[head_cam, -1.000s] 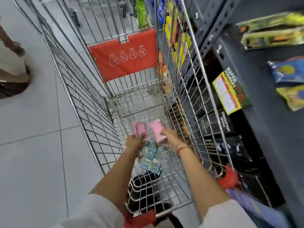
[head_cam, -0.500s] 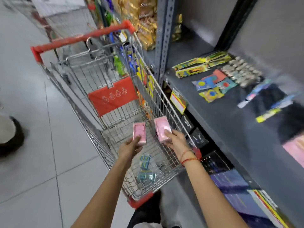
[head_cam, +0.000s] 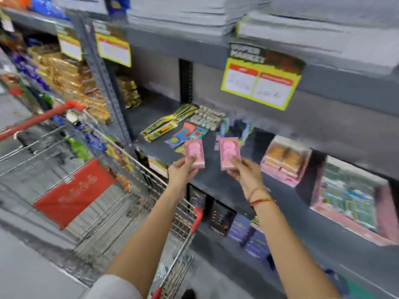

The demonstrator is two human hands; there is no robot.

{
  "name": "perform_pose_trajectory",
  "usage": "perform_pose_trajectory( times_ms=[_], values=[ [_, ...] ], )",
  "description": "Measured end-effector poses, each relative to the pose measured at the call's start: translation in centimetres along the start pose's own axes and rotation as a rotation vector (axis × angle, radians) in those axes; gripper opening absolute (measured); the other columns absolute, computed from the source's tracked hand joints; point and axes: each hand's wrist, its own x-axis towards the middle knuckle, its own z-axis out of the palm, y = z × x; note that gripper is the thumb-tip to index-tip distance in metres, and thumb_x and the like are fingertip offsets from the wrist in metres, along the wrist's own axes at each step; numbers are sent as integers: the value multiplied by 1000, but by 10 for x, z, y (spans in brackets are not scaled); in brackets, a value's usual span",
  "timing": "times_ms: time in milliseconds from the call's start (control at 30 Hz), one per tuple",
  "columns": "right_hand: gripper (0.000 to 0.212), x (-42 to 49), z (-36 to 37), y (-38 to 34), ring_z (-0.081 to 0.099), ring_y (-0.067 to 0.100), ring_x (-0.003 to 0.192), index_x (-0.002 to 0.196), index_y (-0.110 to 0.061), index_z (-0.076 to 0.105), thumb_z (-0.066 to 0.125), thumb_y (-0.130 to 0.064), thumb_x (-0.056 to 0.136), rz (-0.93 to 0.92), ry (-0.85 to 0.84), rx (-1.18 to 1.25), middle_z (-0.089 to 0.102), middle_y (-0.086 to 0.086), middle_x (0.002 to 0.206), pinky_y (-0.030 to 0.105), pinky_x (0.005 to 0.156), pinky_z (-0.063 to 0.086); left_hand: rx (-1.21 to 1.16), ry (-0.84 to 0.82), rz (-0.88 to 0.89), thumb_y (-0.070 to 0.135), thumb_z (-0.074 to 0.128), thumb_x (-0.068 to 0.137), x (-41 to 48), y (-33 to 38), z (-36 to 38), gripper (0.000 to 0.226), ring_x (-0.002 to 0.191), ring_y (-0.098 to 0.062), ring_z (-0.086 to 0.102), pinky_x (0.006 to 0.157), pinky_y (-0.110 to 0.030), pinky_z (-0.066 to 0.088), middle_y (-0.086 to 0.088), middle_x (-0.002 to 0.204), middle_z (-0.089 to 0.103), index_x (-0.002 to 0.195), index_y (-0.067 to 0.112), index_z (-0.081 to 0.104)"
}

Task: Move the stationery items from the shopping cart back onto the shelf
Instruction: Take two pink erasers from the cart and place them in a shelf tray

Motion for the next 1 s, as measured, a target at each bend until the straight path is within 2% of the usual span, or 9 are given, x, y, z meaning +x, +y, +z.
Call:
perform_pose_trajectory(
  times_ms=[167, 233, 367, 467, 567, 667, 733, 800, 1000],
  values=[
    [3, 5, -56, -19, 55, 13, 65, 89, -5, 61, 59, -7, 89, -59, 136, -15, 59, 7, 77, 13, 53, 54, 59, -94, -77, 12, 65, 85, 2, -9, 64, 10, 72, -12, 59, 53, -12, 55, -8, 84, 60, 78, 11, 59],
    [4, 7, -74, -23, 54, 14, 64, 86, -10, 64, 62, -7, 87, -73, 208, -30, 59, 7, 79, 17, 60, 55, 88, -158, -93, 11, 64, 86, 4, -14, 86, 6, 72, -11, 59, 55, -12, 55, -6, 83, 61, 85, 6, 61],
    [14, 12, -106, -27, 60, 16, 69, 96, -12, 65, 68, -14, 82, -75, 350, -65, 64, 5, 84, 36, 86, 53, 185, -261, -96, 11, 64, 86, 7, -24, 127, 32, 81, -18, 63, 55, -10, 55, -13, 97, 64, 113, -5, 59],
    [21, 18, -120, -29, 65, 11, 60, 105, -7, 62, 66, -13, 85, -76, 429, -101, 66, 7, 88, 34, 84, 56, 271, -334, -95, 13, 64, 86, 8, -33, 154, 32, 90, -21, 62, 55, -9, 55, -13, 101, 63, 112, -4, 60],
    [31, 23, -127, -32, 68, 27, 88, 114, -4, 59, 64, -16, 86, -91, 500, -295, 69, 18, 107, 46, 93, 52, 364, -376, -68, 13, 64, 85, 11, -39, 178, 33, 76, -15, 62, 56, -11, 56, -6, 87, 63, 113, -4, 61],
    [48, 27, -128, -35, 63, 30, 101, 126, -11, 53, 66, -8, 80, -117, 485, -559, 67, 15, 113, 39, 94, 51, 525, -444, -46, 19, 70, 78, 17, -44, 192, 55, 90, -22, 65, 83, -33, 58, -7, 113, 65, 128, 7, 53],
    [57, 34, -131, -33, 63, 30, 100, 127, -13, 53, 71, -2, 75, -151, 466, -716, 67, 16, 112, 30, 90, 51, 696, -511, 42, 22, 71, 73, 17, -41, 195, 63, 107, -26, 63, 99, -39, 49, -9, 123, 63, 131, 14, 51],
    [56, 40, -134, -31, 62, 31, 100, 125, -12, 56, 71, 2, 74, -178, 483, -865, 63, 19, 115, 18, 87, 46, 847, -558, 172, 17, 72, 74, 21, -39, 197, 56, 111, -23, 60, 101, -33, 45, -9, 120, 65, 127, 13, 55],
    [41, 45, -141, -45, 58, 36, 103, 123, -9, 57, 50, 6, 85, -273, 474, -1192, 61, 22, 112, 37, 92, 48, 1241, -623, 512, 20, 71, 73, 42, -38, 201, 53, 106, -28, 64, 90, -41, 52, -9, 116, 69, 124, 21, 59]
  ],
)
